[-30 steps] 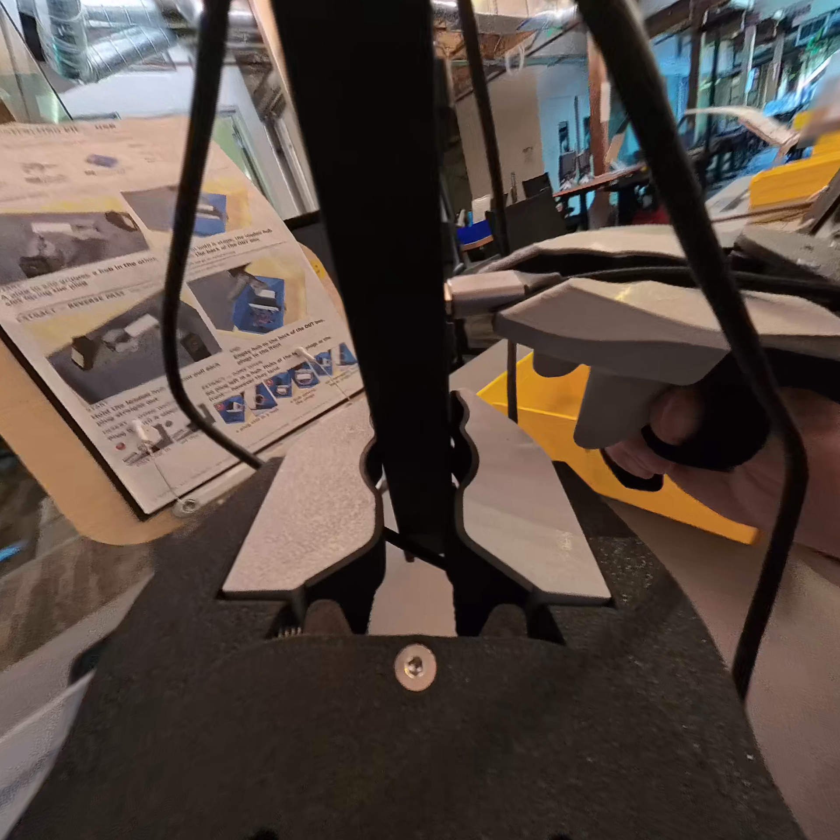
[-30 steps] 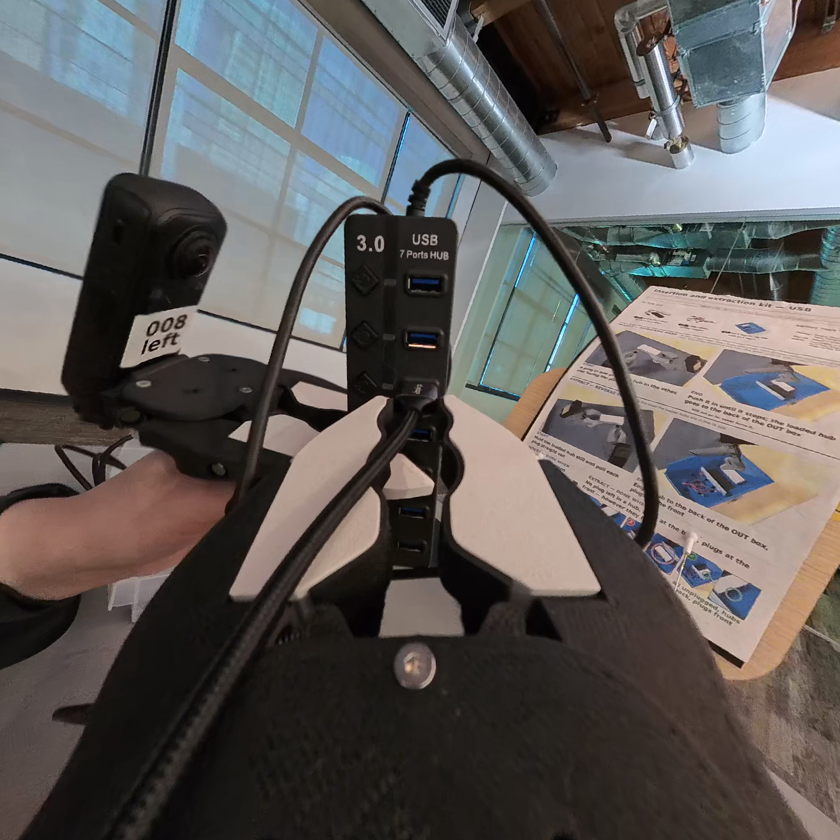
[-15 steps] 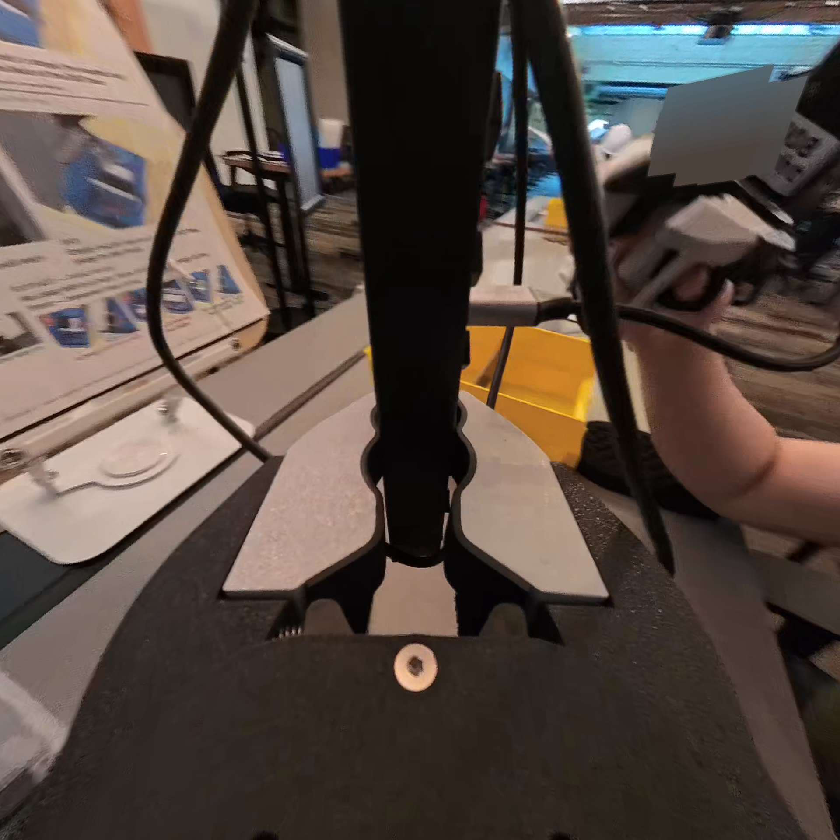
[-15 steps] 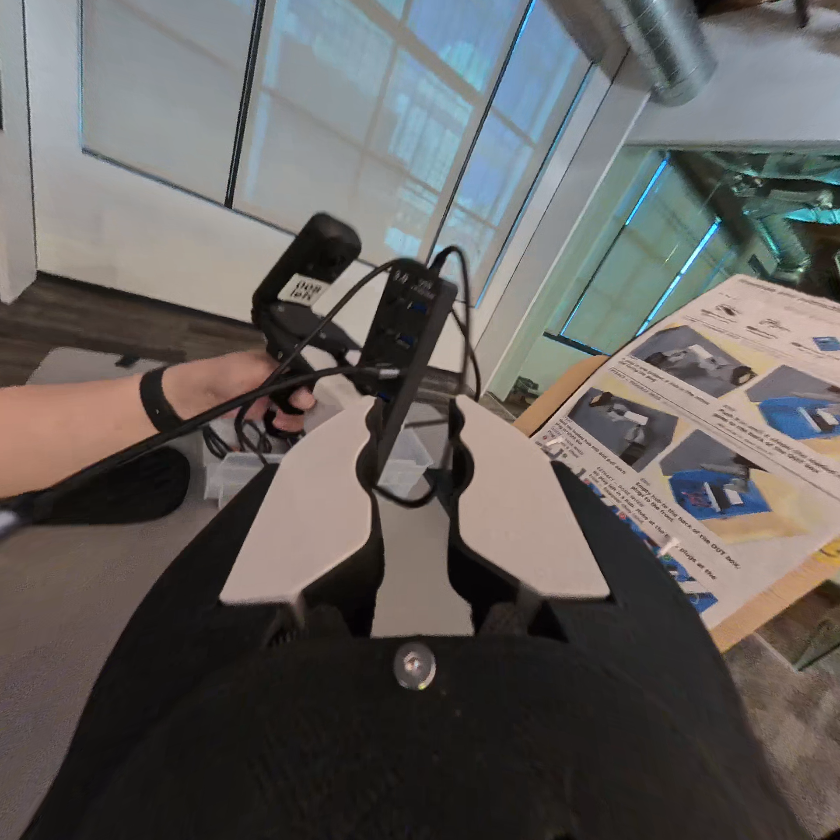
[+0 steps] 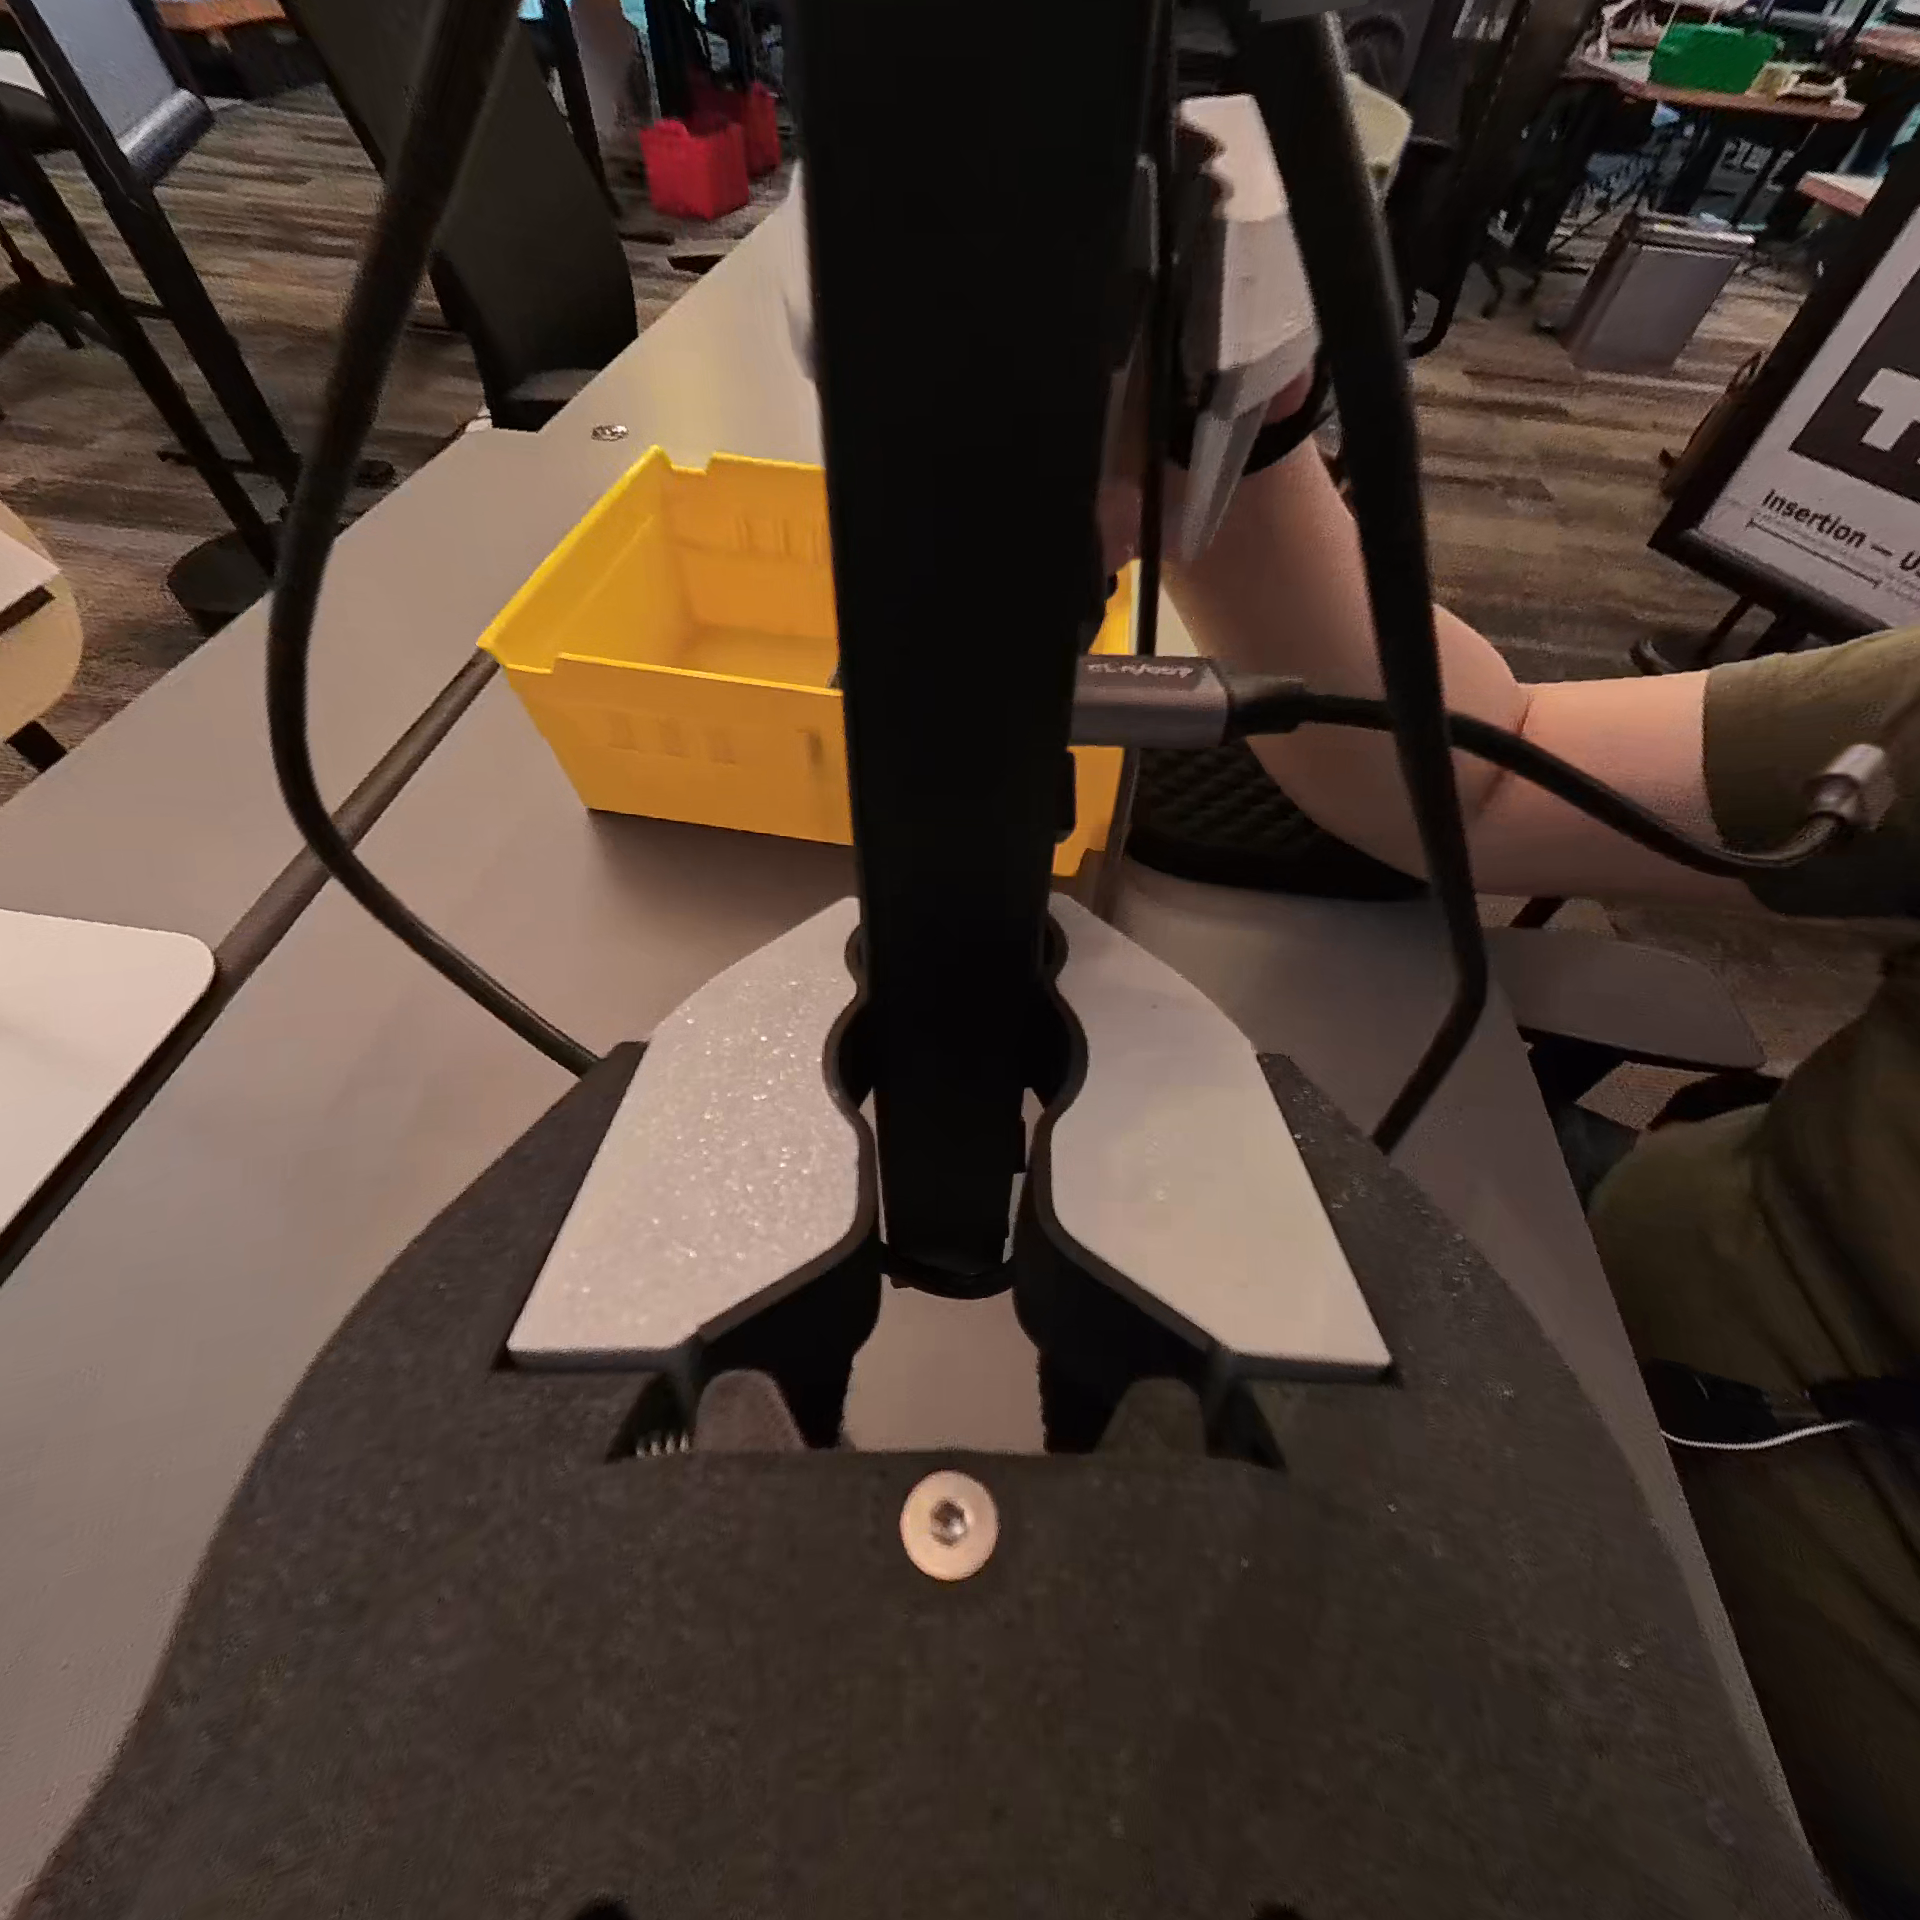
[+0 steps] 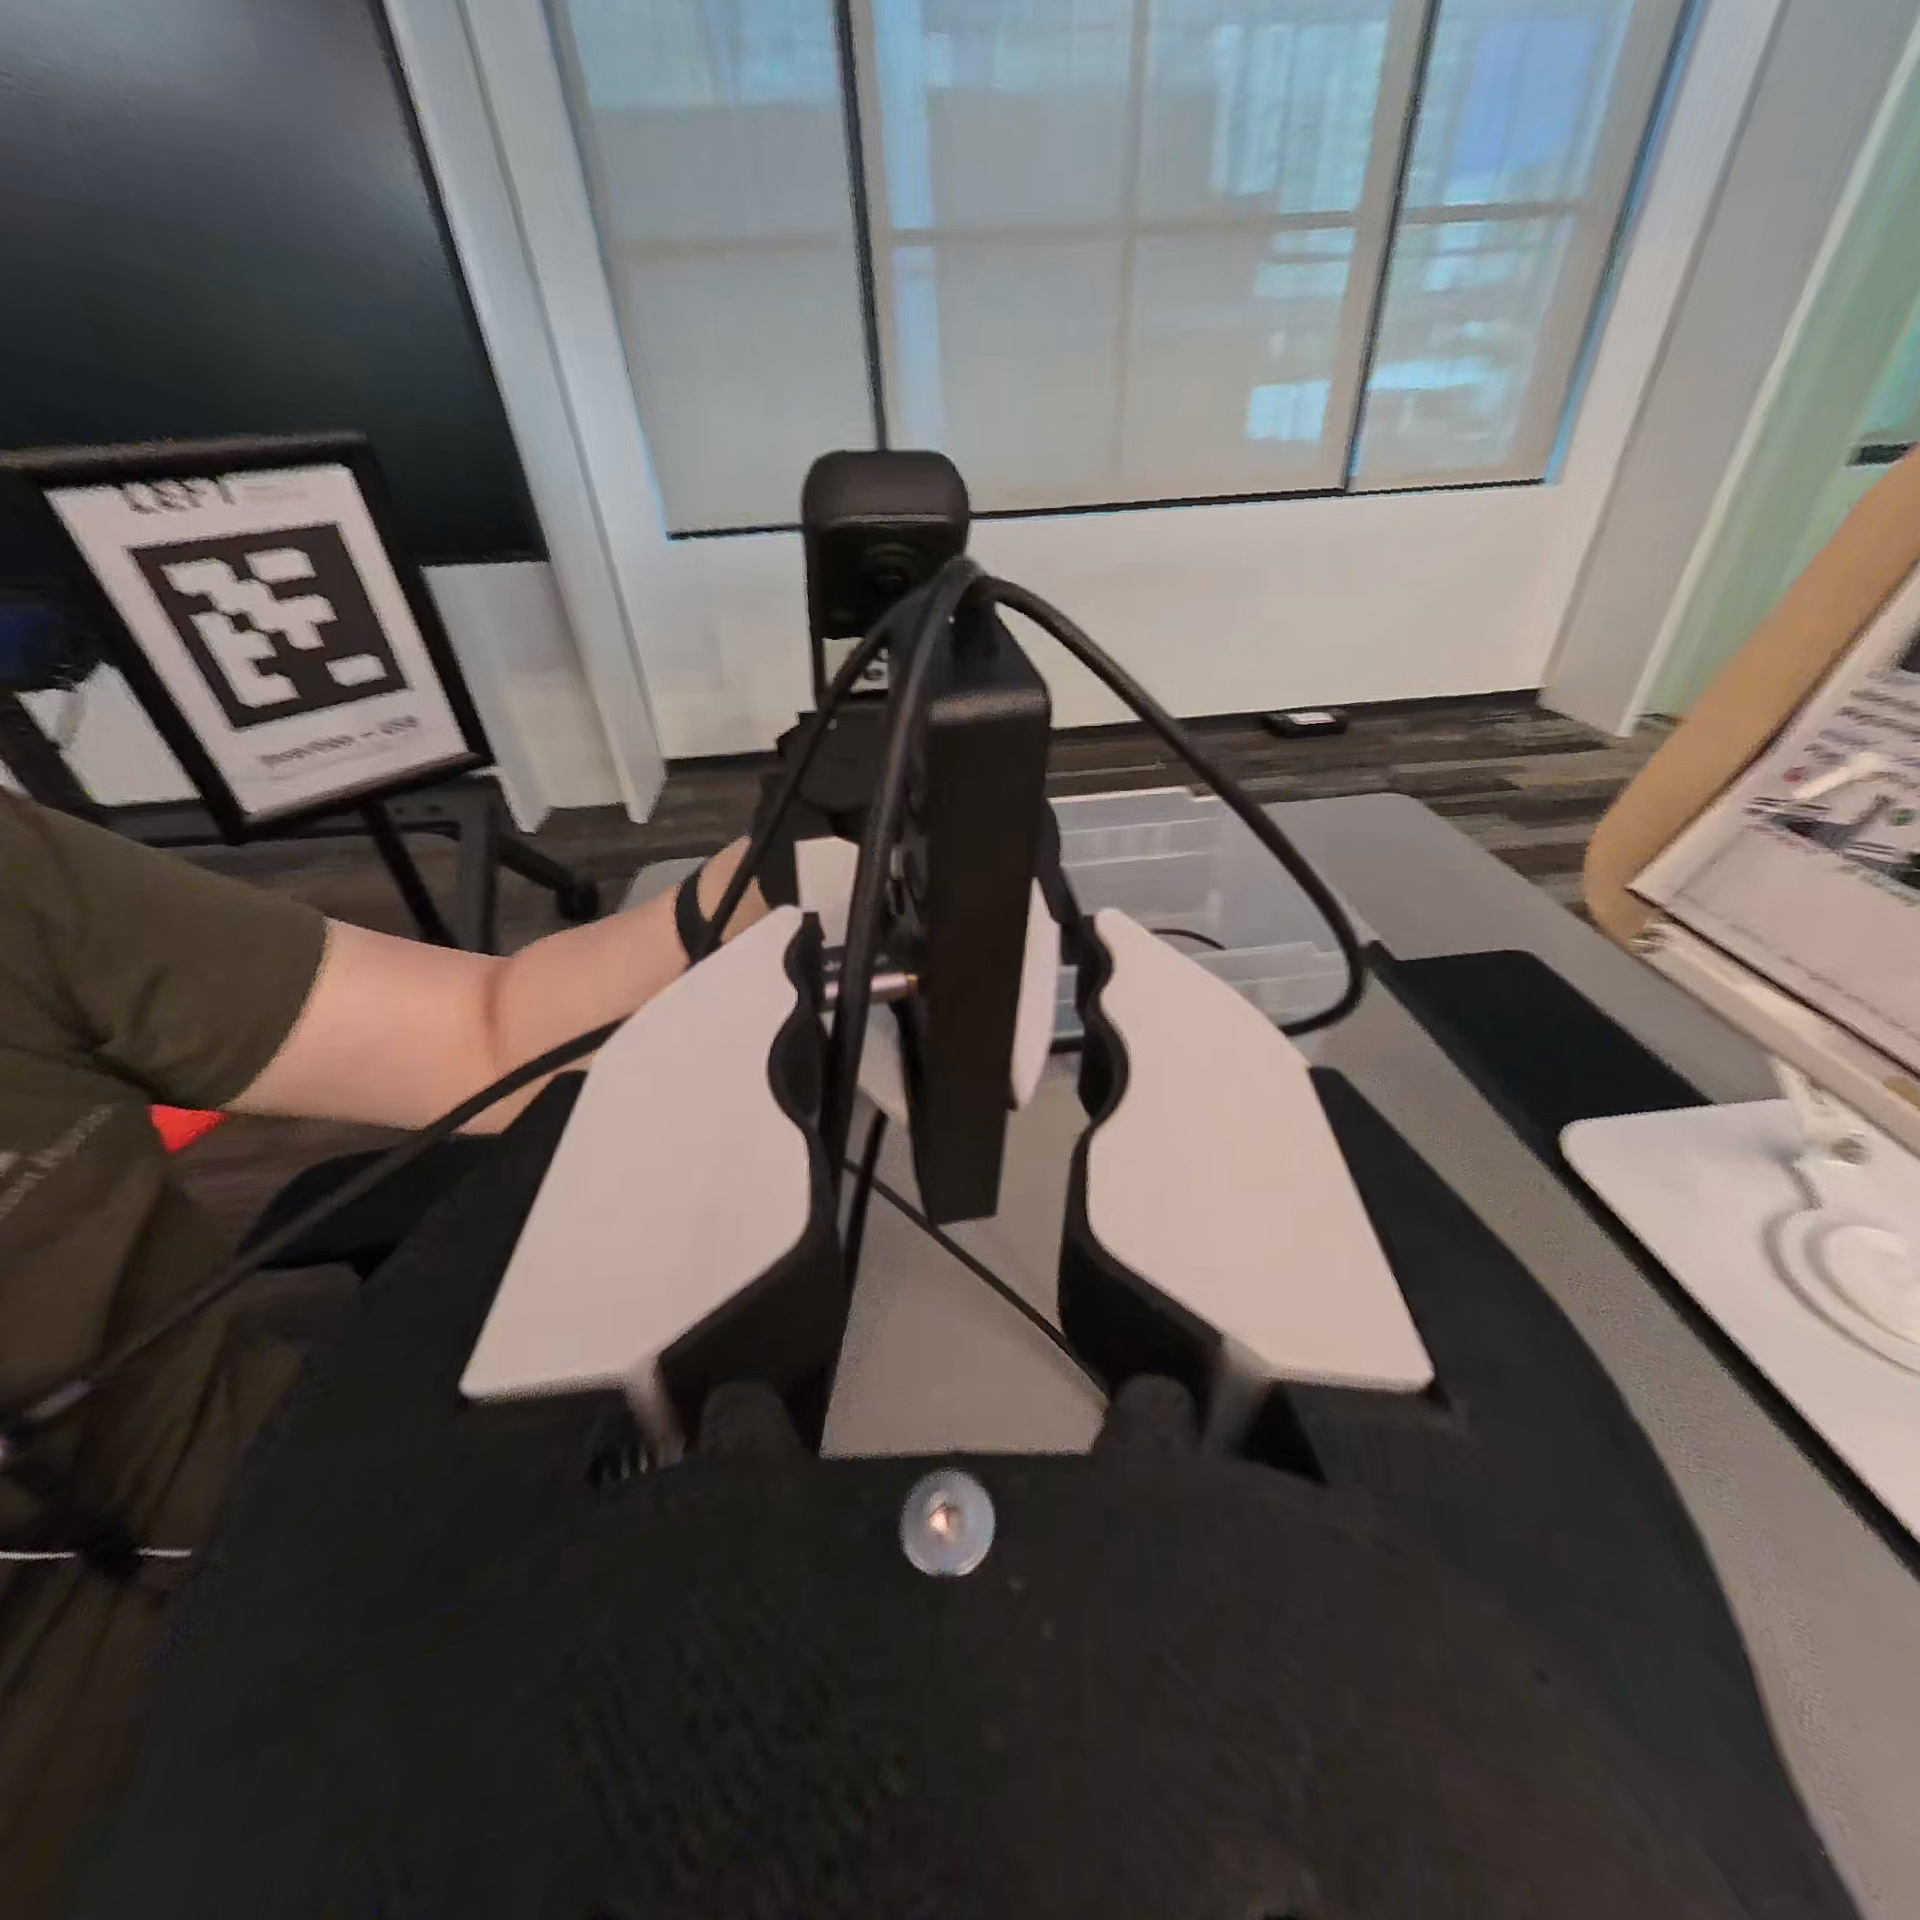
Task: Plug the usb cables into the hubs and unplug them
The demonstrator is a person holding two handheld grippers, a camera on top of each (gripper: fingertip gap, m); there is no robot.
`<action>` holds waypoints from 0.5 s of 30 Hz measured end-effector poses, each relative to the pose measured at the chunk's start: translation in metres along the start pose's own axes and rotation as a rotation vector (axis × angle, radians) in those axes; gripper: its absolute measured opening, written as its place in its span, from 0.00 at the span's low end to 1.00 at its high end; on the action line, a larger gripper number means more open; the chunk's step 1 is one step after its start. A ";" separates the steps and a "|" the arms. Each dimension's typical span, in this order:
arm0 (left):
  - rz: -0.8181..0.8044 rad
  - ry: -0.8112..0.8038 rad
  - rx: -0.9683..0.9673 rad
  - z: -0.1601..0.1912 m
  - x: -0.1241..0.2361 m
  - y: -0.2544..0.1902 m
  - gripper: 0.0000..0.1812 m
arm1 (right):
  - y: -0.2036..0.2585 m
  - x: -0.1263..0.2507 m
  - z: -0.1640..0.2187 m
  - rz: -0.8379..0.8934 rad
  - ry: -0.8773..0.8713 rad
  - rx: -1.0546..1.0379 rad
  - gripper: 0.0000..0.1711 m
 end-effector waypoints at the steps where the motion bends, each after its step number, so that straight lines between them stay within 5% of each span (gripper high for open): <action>1: 0.009 0.004 0.003 0.001 -0.001 -0.001 0.14 | 0.001 -0.003 0.000 -0.026 -0.015 -0.026 0.27; 5: 0.065 0.015 0.013 0.003 -0.004 -0.008 0.15 | 0.003 -0.015 0.009 -0.083 -0.023 -0.058 0.26; 8: 0.137 0.025 0.021 0.004 -0.004 -0.018 0.14 | 0.009 -0.020 0.016 -0.137 0.010 -0.047 0.15; 15: 0.170 0.063 0.024 0.009 -0.005 -0.023 0.14 | 0.013 -0.025 0.022 -0.136 0.039 0.026 0.15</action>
Point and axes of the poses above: each gripper's, where its closed fingertips meet, x back along the fingers, z out of its underside, y = z × x across the jaws, the point moved 2 cm from there along x, back along the fingers, and after that the axes turned 2 degrees about -z, right-handed, at the moved point
